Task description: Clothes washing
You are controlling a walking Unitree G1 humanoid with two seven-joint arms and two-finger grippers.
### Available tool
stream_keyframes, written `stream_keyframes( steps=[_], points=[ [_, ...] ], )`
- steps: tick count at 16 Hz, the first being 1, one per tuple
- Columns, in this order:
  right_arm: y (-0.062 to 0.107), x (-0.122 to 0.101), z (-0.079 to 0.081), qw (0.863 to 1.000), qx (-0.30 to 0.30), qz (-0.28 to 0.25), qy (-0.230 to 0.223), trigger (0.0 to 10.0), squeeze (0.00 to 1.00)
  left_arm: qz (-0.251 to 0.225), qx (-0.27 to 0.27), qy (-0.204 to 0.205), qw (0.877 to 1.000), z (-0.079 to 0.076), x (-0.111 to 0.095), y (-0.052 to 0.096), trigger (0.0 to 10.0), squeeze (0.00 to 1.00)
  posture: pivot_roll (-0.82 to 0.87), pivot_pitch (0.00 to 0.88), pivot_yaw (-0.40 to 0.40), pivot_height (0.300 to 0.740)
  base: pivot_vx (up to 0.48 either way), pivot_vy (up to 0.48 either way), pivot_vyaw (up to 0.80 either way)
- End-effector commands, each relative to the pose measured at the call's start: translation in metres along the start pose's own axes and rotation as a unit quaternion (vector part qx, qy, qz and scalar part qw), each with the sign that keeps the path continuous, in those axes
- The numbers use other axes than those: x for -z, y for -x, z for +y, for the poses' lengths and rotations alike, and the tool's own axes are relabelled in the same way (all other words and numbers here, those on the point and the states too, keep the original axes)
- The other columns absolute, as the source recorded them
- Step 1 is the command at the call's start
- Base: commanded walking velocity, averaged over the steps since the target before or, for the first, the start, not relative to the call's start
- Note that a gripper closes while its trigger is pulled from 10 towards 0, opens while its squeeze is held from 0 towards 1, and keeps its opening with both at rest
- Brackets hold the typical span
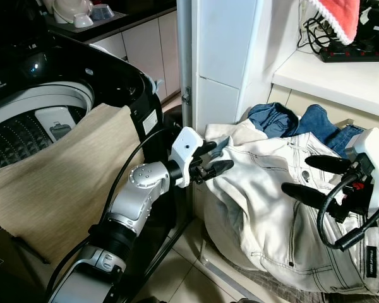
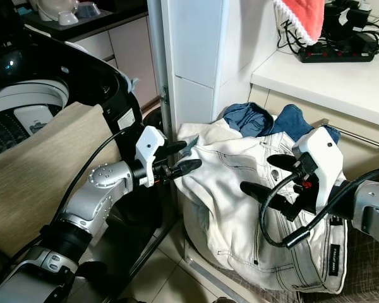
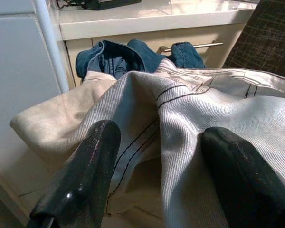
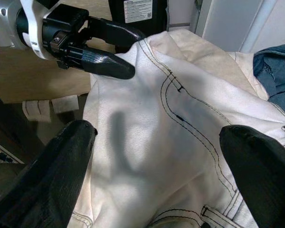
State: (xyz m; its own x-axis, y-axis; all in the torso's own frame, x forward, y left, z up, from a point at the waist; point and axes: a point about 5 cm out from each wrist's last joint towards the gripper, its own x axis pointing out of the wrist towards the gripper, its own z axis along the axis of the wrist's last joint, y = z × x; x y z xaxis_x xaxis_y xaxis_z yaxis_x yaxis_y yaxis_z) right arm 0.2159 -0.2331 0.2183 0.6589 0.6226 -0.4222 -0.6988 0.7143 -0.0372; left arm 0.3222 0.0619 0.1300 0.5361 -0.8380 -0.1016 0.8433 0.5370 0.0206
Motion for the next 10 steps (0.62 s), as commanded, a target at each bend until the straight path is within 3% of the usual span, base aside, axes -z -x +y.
stream_keyframes(
  steps=[1, 10],
  points=[
    [-0.0016, -0.0017, 0.0005, 1.0, -0.003, -0.003, 0.008, 10.0, 0.0, -0.006, 0.001, 0.0, 1.0, 0.0014, -0.0051, 0.0006, 0.0, 0.0, -0.23, 0.002, 0.044, 0.74, 0.0, 0.0, 0.0],
    [-0.0029, -0.002, 0.0005, 1.0, -0.001, -0.008, 0.011, 10.0, 0.0, -0.021, 0.011, 0.016, 1.0, -0.0007, -0.0093, 0.0, 0.0, 0.0, -0.23, 0.002, 0.05, 0.74, 0.0, 0.0, 0.0]
  ],
)
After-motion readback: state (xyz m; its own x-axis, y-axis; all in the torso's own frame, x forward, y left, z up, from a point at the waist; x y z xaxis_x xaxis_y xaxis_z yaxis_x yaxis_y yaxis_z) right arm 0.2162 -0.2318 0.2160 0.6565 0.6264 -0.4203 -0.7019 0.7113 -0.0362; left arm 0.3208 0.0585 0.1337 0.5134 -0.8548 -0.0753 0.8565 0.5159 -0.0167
